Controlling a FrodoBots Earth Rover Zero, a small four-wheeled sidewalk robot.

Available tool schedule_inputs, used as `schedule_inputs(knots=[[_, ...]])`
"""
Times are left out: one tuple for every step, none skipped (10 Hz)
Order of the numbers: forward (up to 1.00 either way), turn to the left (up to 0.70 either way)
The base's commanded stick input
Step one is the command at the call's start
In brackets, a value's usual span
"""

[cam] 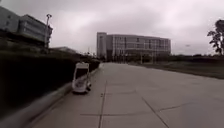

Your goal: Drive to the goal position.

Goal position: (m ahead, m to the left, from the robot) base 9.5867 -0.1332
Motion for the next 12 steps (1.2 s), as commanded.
schedule_inputs(knots=[[0.70,-0.27],[0.70,-0.34],[0.70,-0.35],[0.70,-0.35],[0.70,-0.27],[0.70,-0.02],[0.70,0.00],[0.70,0.00],[0.70,0.00],[0.70,0.00],[0.70,0.00],[0.70,0.00]])
